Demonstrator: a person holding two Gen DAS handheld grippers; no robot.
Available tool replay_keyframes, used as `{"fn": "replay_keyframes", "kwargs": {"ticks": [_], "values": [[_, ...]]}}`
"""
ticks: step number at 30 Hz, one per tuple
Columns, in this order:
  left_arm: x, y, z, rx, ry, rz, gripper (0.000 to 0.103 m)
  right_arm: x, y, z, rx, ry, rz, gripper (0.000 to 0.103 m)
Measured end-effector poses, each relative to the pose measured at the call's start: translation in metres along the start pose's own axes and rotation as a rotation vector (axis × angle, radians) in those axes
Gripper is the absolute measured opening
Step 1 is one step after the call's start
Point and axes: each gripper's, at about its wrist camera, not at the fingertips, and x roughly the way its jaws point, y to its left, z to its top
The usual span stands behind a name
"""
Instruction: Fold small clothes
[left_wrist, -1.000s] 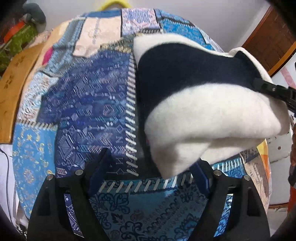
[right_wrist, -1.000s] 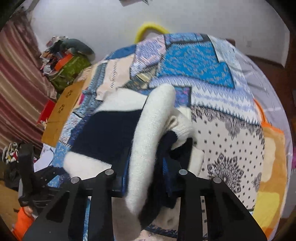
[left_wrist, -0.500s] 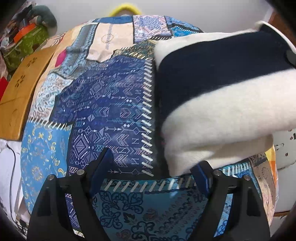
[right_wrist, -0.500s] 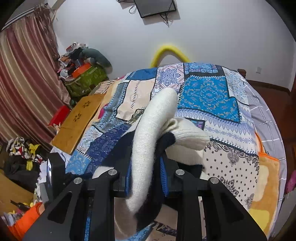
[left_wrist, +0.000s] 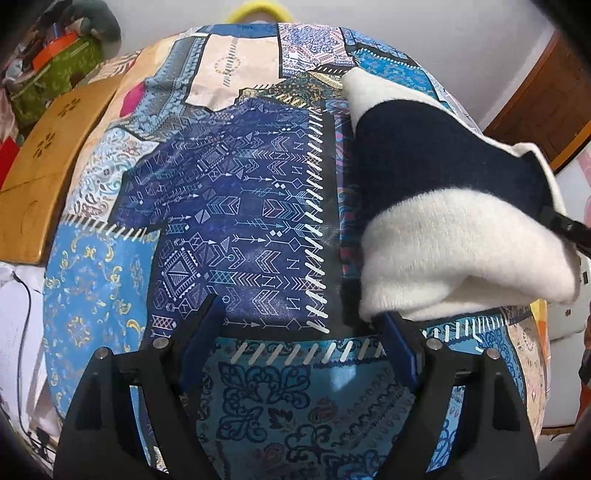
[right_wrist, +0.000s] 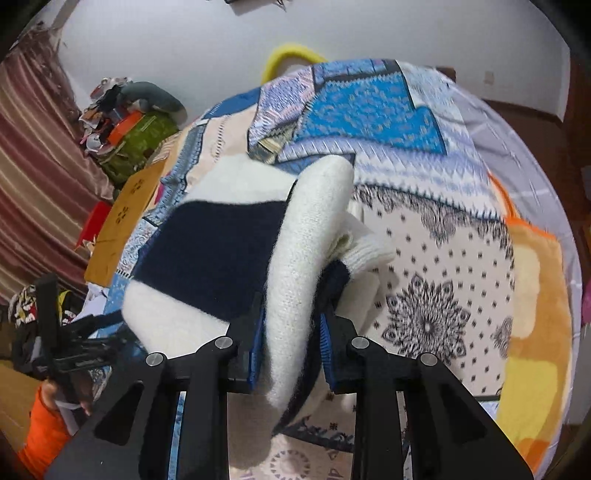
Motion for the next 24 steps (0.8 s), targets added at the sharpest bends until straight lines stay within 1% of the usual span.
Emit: {"fn": "replay_keyframes", "kwargs": {"ticks": [4, 7, 10, 11, 12, 15, 20, 24], "values": [[-0.006, -0.006, -0.001, 0.055, -0.012, 0.037, 0.082, 0.000, -0.002, -0.006, 0.001, -0.002, -0.003, 0.030], [-0.014, -0.007, -0.002, 0.100, -0.028, 0.068, 0.082, -0.002, -0.002, -0.009, -0.013, -0.010, -0.023, 0.035], [-0.024, -0.001, 0.000, 0.093, -0.045, 0.080, 0.082, -0.004, -0.003, -0.013, -0.016, -0.011, -0.040, 0.049], [-0.028, 0.002, 0.002, 0.085, -0.051, 0.077, 0.082, -0.004, -0.004, -0.014, -0.013, -0.010, -0.046, 0.056], [-0.032, 0.006, 0.004, 0.075, -0.059, 0.072, 0.082, -0.005, -0.006, -0.015, -0.010, -0.008, -0.052, 0.062], [-0.047, 0.014, 0.016, 0.035, -0.095, 0.052, 0.082, -0.005, -0.011, -0.016, 0.013, -0.005, -0.051, 0.071], [-0.054, 0.015, 0.041, -0.012, -0.116, -0.014, 0.083, -0.004, -0.020, -0.016, 0.083, 0.014, -0.019, 0.078], [-0.045, 0.005, 0.060, -0.031, -0.086, -0.099, 0.083, 0.001, -0.024, -0.018, 0.107, 0.028, 0.002, 0.082]]}}
